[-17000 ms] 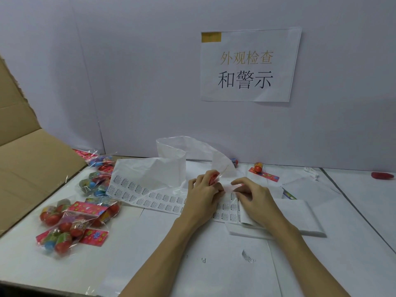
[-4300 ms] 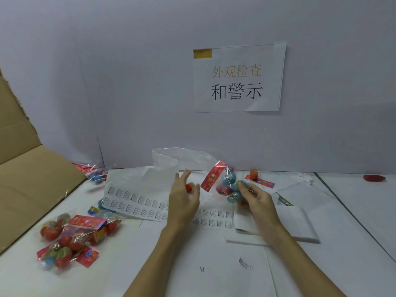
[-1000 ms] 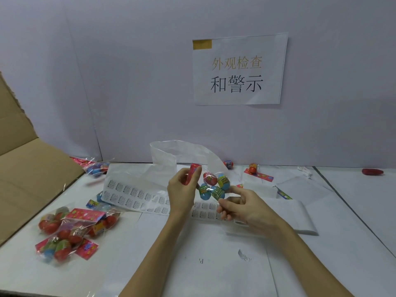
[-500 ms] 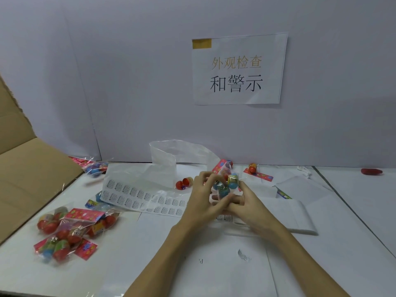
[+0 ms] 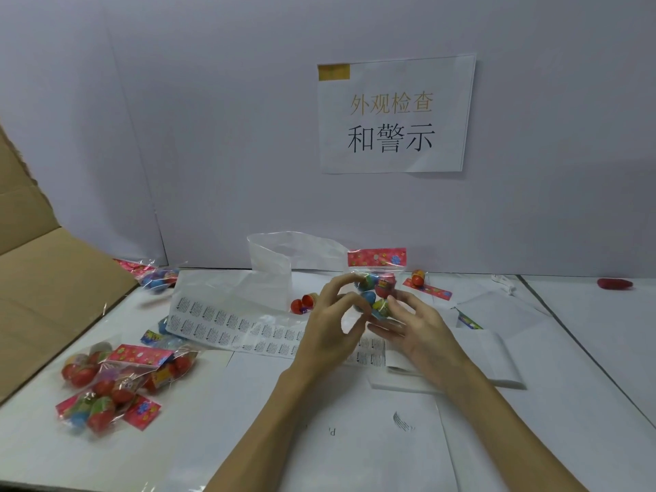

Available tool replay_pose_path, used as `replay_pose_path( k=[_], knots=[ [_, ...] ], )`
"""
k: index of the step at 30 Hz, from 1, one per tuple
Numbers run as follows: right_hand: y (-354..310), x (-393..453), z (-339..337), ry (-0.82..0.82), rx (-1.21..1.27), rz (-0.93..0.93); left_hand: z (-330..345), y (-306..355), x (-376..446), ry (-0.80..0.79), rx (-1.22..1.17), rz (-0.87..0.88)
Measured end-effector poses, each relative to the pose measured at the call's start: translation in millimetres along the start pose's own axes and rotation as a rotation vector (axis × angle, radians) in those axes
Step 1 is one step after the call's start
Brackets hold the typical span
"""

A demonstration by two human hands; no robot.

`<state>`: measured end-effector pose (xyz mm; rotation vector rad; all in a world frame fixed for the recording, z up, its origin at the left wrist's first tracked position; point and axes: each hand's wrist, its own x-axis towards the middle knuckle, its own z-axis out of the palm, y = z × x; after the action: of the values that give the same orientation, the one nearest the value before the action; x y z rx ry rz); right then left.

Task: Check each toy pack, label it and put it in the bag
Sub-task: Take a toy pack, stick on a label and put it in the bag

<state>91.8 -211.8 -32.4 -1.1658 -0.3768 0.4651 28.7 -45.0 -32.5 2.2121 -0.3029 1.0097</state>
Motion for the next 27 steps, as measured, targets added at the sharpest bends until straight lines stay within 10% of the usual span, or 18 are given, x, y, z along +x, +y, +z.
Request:
replay_pose_path(
  k=[10,17,27],
  knots=[
    [0.6,0.0,6.4,0.05,-0.031,-0.032,2.5,8.4,0.9,0.058,-0.357,-0.37],
    [11.5,-6.5,5.9,0.119,-0.943,-0.521,3.1,14.3,1.7,-0.037,-0.703,-0.693],
    [5.4,-5.5,6.9,0.227,-0.918,-0.562,-2.8,9.1,8.2,0.017,-0.927,-0.907]
  ],
)
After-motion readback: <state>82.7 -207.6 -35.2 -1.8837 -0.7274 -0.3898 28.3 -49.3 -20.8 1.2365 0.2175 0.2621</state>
